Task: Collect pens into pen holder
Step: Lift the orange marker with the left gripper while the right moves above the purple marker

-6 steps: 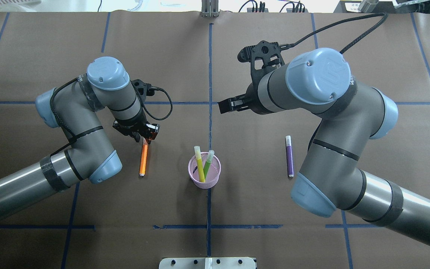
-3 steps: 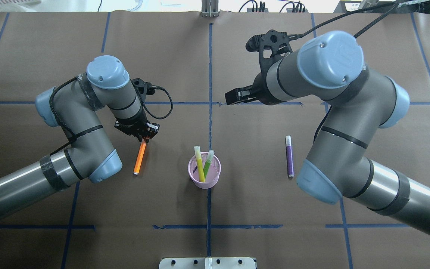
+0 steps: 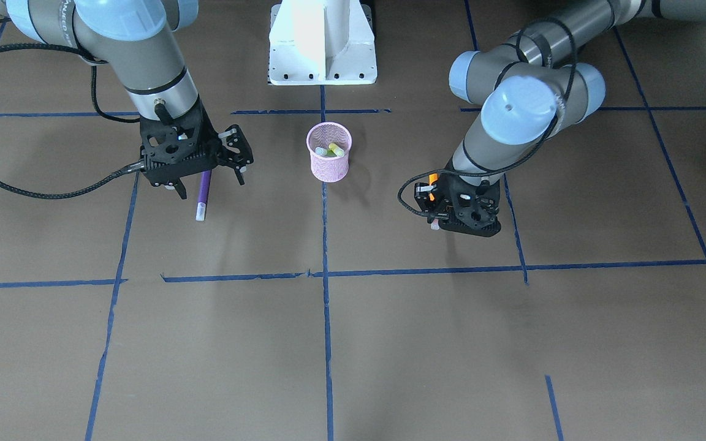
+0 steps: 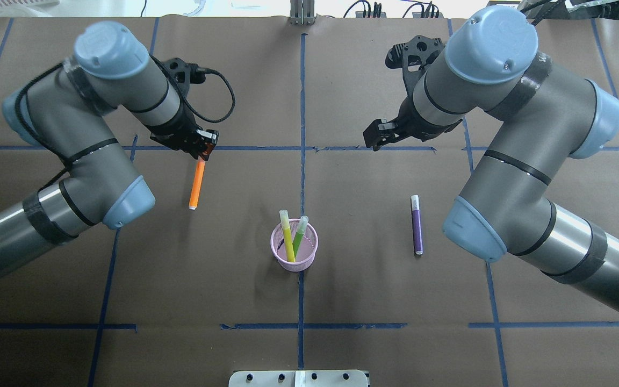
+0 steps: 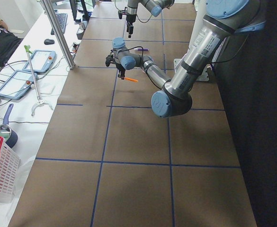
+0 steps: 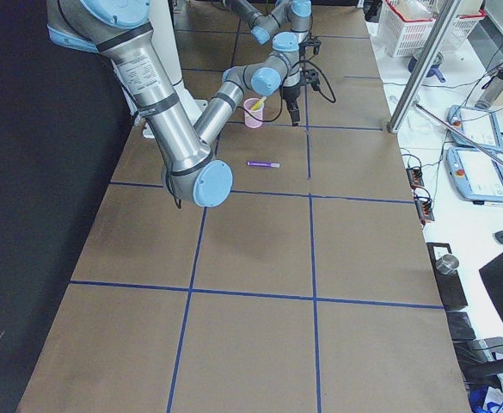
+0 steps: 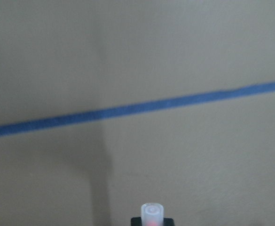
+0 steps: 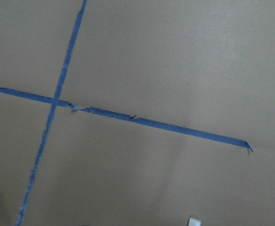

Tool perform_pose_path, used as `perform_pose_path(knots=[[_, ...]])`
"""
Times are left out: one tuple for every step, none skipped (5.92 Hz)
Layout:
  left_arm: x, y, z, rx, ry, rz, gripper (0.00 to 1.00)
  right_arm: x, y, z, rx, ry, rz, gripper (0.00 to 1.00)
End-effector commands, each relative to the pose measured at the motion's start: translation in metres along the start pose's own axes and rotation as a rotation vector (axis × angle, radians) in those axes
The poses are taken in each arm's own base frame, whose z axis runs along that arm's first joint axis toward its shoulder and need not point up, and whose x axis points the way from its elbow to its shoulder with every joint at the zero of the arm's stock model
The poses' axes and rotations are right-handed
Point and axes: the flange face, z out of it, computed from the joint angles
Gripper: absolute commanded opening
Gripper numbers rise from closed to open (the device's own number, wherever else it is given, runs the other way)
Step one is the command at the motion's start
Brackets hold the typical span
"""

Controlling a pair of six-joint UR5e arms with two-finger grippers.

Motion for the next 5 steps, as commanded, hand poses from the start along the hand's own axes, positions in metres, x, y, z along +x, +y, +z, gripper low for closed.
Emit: perform_pose_path(knots=[[0.027,0.0,-0.064,0.157,0.036,0.049,0.0,0.017,0.007,0.058,-0.118,0.062,0.035,1.0],[0.045,0.0,-0.088,0.222,0.054,0.068,0.0,0.023,0.013,0.075,-0.14,0.084,0.044,1.0],[0.054,0.004,-0.108,0.268,0.075,0.054,0.0,0.029,0.016,0.091,-0.167,0.105,0.061,1.0],[0.063,0.004,-0.123,0.35,0.132,0.013,0.0,0.037,0.02,0.111,-0.227,0.106,0.082,1.0],[0.069,0.004,-0.13,0.425,0.171,-0.017,0.0,0.041,0.022,0.129,-0.259,0.125,0.094,1.0]])
